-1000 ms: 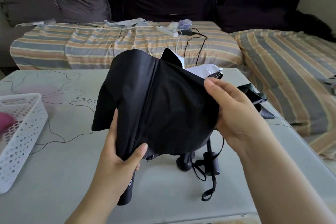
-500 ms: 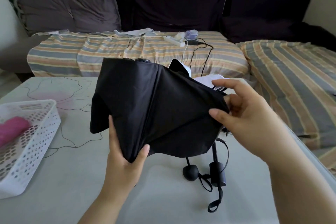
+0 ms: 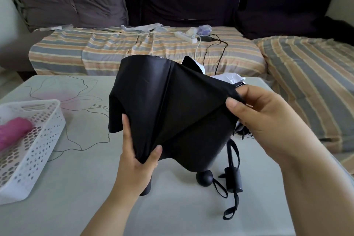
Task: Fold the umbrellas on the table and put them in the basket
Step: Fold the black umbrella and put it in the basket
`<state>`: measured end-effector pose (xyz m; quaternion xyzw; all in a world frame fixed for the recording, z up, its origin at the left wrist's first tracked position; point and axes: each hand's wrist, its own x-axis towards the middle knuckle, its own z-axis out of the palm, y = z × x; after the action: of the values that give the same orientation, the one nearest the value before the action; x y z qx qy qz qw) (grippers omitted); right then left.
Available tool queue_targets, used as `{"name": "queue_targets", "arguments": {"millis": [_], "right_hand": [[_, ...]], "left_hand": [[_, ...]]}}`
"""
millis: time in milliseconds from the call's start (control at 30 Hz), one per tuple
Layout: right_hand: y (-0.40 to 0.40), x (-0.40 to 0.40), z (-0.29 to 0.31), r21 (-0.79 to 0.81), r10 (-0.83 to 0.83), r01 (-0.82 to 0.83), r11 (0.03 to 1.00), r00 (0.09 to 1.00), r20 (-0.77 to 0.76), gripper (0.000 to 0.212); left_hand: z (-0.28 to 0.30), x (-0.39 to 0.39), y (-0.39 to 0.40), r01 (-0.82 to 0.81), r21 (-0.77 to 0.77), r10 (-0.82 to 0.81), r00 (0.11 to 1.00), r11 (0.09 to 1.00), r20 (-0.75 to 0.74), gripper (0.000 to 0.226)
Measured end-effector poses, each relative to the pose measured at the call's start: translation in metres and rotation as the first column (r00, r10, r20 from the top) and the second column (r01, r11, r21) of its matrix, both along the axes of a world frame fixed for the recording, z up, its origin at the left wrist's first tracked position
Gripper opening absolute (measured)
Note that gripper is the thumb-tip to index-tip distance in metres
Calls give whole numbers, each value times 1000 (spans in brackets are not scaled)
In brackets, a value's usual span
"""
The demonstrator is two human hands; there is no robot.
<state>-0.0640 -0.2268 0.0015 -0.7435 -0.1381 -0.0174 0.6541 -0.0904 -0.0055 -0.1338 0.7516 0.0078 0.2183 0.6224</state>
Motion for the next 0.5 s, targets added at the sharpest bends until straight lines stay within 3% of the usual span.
{"name": "queue_targets", "arguments": {"millis": [100, 200, 267, 433, 500], "right_hand": [[3, 1, -4, -56, -70, 73, 996, 996, 54, 22], [9, -3, -3, -279, -225, 292, 915, 943, 247, 22], [10, -8, 2, -384, -209, 321, 866, 929, 307, 22], [1, -14, 10, -605, -46, 126, 786, 988, 146, 16], [4, -16, 13, -465, 25, -6, 885, 999, 34, 12]], "left_hand": [[5, 2, 0, 4, -50, -4, 1000, 999, 0, 94], [6, 3, 0, -10, -20, 10, 1000, 1000, 9, 98], [7, 2, 2, -32, 12, 32, 999, 999, -6, 100], [7, 0, 7, -59, 28, 59, 998, 998, -1, 95], [7, -2, 8, -69, 39, 69, 998, 997, -4, 95]]}}
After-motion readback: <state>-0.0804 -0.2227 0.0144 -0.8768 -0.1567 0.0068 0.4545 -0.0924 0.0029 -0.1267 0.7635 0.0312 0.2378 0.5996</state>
